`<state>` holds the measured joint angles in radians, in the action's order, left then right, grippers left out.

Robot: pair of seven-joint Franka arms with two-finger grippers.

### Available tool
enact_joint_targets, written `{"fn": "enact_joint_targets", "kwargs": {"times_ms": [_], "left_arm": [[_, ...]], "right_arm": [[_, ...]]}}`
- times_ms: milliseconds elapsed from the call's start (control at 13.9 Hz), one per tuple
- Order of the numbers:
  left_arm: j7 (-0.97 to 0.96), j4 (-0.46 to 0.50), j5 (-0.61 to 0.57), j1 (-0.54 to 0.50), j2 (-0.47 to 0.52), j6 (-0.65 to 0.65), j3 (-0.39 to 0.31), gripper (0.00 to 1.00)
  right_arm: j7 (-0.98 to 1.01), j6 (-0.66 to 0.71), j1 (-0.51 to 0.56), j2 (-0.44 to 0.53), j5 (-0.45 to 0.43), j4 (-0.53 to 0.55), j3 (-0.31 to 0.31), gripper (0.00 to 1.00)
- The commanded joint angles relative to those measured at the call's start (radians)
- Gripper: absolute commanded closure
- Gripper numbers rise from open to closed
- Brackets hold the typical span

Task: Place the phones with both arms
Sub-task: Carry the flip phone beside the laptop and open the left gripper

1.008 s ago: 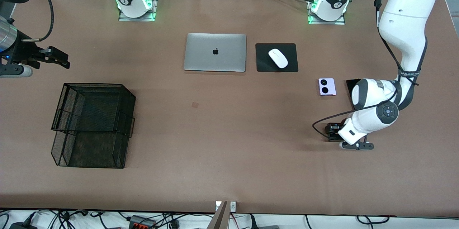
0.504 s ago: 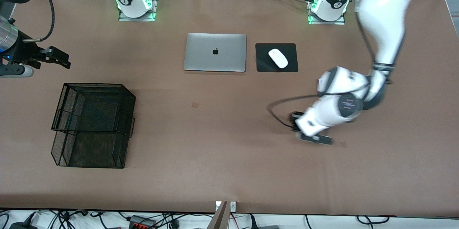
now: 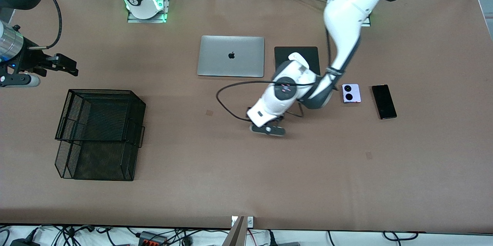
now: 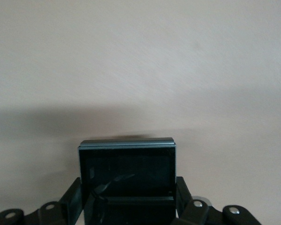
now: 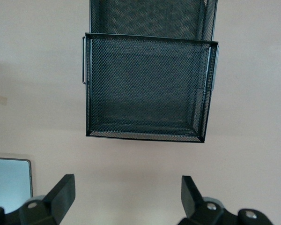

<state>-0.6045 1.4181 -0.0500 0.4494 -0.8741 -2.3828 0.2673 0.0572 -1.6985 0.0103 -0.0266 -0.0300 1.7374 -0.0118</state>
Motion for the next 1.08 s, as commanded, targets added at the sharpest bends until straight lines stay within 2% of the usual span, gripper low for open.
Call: {"fn": "enact_joint_targets", "kwargs": {"times_ms": [0, 72, 144, 216, 432, 504, 720, 792, 1008], "left_arm": [[-0.079, -0.045, -0.005, 0.052, -0.052, -0.077, -0.008, 0.68], [-0.084, -0.044, -0.013, 0.058, -0.06, -0.087, -0.008, 0.59], [-0.075, -0.044, -0.016, 0.055, -0.059, -0.087, -0.01, 0.32], [-0.072, -0.042, -0.017, 0.046, -0.051, -0.085, -0.011, 0.0], [-0.077, -0.03, -0.016, 0.038, -0.007, -0.058, -0.011, 0.0], [-0.078, -0.028, -0.016, 0.037, 0.024, 0.008, -0.013, 0.0], [-0.054, -0.033, -0.021, -0.013, 0.151, 0.32, -0.031, 0.0], [-0.023, -0.031, -0.028, -0.047, 0.174, 0.385, -0.033, 0.0], [0.176, -0.024, -0.151, -0.187, 0.265, 0.662, -0.03, 0.0]], "right_arm": [[-0.01, -0.01, 0.002, -0.003, 0.002, -0.001, 0.009, 0.0], [-0.008, -0.029, 0.004, -0.009, 0.002, 0.008, 0.009, 0.0], [-0.008, -0.038, 0.002, -0.009, 0.002, 0.019, 0.009, 0.0], [-0.008, -0.044, 0.002, -0.009, 0.002, 0.03, 0.009, 0.0], [-0.01, -0.061, -0.006, -0.016, 0.002, 0.036, 0.01, 0.0], [-0.01, -0.067, -0.03, -0.024, 0.002, 0.045, 0.009, 0.0], [-0.011, -0.075, -0.104, -0.056, 0.01, 0.04, 0.009, 0.0], [-0.011, -0.076, -0.125, -0.07, 0.039, 0.034, 0.009, 0.0], [-0.01, -0.113, -0.189, -0.153, 0.082, -0.012, 0.009, 0.0]]}}
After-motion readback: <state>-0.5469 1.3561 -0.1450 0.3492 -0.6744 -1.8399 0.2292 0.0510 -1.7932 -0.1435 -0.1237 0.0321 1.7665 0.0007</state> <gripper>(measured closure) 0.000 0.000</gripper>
